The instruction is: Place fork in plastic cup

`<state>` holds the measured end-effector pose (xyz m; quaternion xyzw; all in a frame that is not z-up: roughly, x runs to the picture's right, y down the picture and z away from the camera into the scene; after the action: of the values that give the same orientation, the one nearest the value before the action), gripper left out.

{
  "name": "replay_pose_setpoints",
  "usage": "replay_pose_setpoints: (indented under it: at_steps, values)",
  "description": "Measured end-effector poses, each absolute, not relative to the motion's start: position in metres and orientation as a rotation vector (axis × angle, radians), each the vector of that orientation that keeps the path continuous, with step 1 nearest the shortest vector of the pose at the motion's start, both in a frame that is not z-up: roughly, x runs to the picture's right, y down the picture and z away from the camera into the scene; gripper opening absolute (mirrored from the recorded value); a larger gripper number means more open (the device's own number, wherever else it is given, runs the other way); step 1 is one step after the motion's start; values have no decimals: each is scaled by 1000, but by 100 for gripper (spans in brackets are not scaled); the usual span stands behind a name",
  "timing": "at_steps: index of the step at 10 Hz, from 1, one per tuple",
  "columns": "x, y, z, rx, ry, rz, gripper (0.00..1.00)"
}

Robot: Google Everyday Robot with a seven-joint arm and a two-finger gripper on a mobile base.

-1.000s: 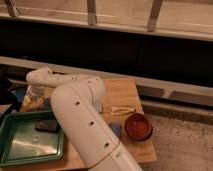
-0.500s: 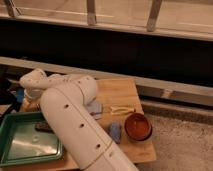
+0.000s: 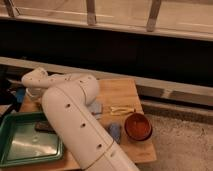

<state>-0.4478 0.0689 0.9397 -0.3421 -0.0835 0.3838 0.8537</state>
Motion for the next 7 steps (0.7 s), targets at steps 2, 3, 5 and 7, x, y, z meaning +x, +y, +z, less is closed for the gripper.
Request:
replay_pose_setpoints:
  at_steps: [2, 3, 5, 7]
  values:
    - [-450, 72, 939, -723, -176, 799, 0]
    - [-452, 76, 940, -717, -165, 782, 0]
    - [-462, 82, 937, -711, -161, 759, 0]
    - [-457, 83, 936, -715, -154, 760, 0]
